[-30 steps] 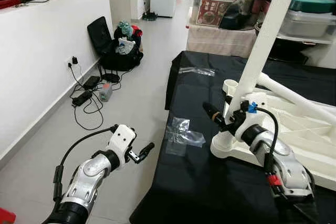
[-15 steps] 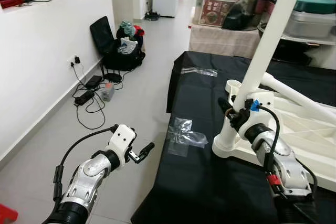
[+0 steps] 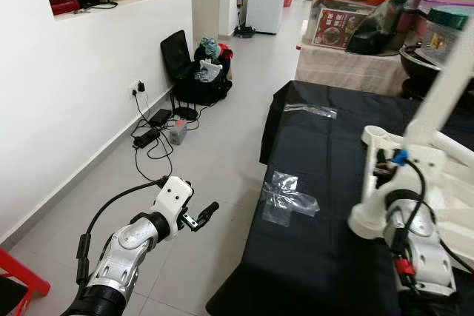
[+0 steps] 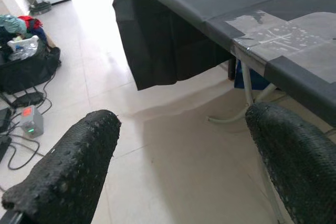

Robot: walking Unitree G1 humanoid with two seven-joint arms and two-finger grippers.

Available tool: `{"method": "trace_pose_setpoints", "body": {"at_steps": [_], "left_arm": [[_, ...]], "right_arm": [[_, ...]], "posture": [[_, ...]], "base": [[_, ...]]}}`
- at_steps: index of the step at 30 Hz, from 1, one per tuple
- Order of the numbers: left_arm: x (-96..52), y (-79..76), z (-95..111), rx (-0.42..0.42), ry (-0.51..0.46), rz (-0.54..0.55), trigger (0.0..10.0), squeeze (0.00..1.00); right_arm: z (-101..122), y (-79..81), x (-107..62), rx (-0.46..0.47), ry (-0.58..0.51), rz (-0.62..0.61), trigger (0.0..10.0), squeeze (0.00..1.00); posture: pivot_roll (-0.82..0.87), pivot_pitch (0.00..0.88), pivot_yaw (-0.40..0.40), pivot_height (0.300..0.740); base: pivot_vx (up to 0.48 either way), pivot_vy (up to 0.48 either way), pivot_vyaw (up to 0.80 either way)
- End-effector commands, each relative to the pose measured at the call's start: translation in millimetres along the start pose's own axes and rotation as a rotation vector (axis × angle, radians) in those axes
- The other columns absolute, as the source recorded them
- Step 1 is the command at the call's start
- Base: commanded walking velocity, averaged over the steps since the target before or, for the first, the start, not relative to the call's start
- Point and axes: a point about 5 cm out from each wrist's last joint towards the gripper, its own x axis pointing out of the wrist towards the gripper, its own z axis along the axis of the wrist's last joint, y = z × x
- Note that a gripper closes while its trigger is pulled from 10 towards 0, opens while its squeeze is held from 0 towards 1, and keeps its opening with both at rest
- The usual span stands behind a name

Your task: Building children table

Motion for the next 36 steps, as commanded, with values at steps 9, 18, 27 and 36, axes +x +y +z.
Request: {"method": "trace_pose_setpoints", "body": {"at_steps": [9, 18, 27, 36], "left_arm": [[0.0, 0.1, -1, 0.009, 0.007, -0.008, 10.0, 0.00], [0.2, 0.7, -1, 0.007, 0.006, -0.009, 10.0, 0.00], [1.0, 0.6, 0, 0.010, 0.004, -0.012, 10.0, 0.00], [-2.9, 3.2, -1, 0.015, 0.007, 0.005, 10.0, 0.00]], "right_arm": [[-16, 22.2, -8.4, -0.063, 0.077, 0.119, 10.0, 0.00], [8, 39.5, -3.8, 0.024, -0.019, 0.358, 10.0, 1.00], [22, 59.0, 0.1, -0.058, -0.062, 0.852, 10.0, 0.00], [25, 56.6, 20.1, -0.091, -0.025, 0.937, 9.0, 0.00]], "posture": [[0.04, 0.000, -0.058, 0.740], [0.04, 0.000, -0.059, 0.740], [0.05, 0.000, -0.059, 0.740], [0.08, 0.000, -0.079, 0.740]], "base": [[0.000, 0.000, 0.00], [0.000, 0.000, 0.00], [0.000, 0.000, 0.00], [0.000, 0.000, 0.00]]}}
